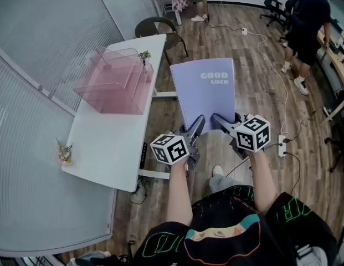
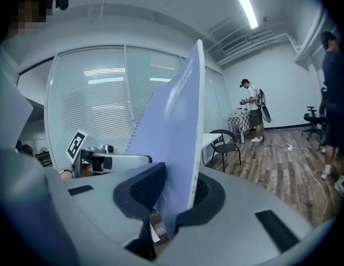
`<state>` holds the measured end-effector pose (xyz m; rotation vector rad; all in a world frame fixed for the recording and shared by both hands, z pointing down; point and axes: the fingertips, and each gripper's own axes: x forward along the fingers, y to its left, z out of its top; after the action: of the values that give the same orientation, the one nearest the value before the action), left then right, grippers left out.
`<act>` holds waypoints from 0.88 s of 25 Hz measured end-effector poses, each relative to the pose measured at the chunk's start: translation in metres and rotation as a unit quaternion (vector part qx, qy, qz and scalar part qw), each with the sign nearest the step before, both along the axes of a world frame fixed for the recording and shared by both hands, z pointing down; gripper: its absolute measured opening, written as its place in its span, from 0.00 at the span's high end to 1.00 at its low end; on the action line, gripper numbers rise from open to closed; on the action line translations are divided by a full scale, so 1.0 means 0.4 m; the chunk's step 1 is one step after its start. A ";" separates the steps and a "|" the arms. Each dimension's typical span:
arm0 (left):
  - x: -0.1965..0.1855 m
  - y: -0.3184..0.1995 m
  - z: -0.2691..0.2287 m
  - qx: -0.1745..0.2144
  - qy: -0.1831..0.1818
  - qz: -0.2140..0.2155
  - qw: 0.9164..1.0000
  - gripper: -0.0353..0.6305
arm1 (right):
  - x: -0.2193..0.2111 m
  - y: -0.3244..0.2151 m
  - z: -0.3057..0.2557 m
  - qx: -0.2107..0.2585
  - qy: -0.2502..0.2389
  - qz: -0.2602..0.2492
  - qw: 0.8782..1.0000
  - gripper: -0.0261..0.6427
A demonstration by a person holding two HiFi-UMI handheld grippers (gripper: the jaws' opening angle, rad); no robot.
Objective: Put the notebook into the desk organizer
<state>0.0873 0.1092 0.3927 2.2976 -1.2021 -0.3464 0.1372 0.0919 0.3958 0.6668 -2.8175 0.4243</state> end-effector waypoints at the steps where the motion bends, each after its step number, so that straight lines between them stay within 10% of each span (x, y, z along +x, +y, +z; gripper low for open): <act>1: 0.007 -0.035 -0.006 -0.001 0.002 0.002 1.000 0.90 | 0.008 -0.035 -0.006 -0.001 -0.003 0.001 1.000 0.86; 22: 0.092 -0.559 -0.101 0.038 -0.016 0.025 0.999 0.90 | 0.093 -0.557 -0.099 0.028 -0.038 0.022 0.999 0.86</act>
<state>0.1241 -0.1142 0.3524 2.4037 -1.1621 -0.3437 0.1743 -0.1308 0.3562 0.7406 -2.9002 0.3873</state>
